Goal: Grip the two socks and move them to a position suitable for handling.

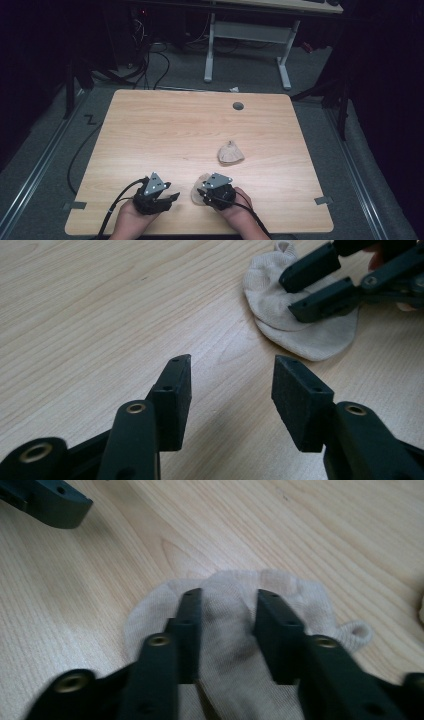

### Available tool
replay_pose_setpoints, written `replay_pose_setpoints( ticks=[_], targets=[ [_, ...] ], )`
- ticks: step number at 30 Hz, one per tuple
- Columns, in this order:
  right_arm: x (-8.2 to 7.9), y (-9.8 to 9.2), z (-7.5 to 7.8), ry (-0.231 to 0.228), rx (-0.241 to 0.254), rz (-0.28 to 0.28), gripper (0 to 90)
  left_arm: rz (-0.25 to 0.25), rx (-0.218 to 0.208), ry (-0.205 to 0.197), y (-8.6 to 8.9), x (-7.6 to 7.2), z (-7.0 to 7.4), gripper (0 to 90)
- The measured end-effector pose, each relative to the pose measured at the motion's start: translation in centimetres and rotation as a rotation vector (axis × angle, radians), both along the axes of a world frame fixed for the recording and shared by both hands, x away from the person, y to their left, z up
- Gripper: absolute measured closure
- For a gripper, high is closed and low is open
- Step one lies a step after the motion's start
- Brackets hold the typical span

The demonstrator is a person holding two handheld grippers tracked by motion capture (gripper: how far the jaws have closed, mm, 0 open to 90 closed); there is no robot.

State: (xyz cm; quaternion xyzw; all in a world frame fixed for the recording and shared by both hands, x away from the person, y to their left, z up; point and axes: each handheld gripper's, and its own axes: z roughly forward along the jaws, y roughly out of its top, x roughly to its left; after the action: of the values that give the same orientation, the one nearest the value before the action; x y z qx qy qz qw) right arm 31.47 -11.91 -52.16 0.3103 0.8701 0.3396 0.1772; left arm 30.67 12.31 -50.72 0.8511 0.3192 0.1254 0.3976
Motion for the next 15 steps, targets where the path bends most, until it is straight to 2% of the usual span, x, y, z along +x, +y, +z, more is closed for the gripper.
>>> replay_pose_setpoints(
  ticks=[2, 4, 8, 10, 11, 15],
  targets=[
    [0.0, -0.1, 0.0, 0.004, 0.007, -0.003, 82.3, -0.003, -0.002, -0.001, -0.1, -0.1, 0.0, 50.7],
    [-0.1, -0.2, 0.2, 0.004, 0.022, -0.009, 84.7, -0.008, -0.002, -0.002, -0.3, -0.2, 0.1, 50.9],
    [-0.4, -0.6, 0.9, -0.011, 0.084, -0.015, 84.9, -0.021, -0.005, 0.0, -0.7, -0.4, 0.1, 52.0],
    [-0.5, -0.7, 1.0, -0.016, 0.092, -0.018, 84.9, -0.029, -0.009, 0.0, -1.0, -0.4, 0.1, 53.1],
    [-0.8, -1.1, 1.4, -0.033, 0.123, -0.021, 84.9, -0.037, -0.011, 0.0, -1.3, -0.5, 0.2, 53.6],
    [-1.0, -1.6, 1.2, -0.02, 0.143, -0.026, 84.6, -0.083, -0.008, -0.003, -3.0, -0.6, 0.1, 54.8]
  ],
)
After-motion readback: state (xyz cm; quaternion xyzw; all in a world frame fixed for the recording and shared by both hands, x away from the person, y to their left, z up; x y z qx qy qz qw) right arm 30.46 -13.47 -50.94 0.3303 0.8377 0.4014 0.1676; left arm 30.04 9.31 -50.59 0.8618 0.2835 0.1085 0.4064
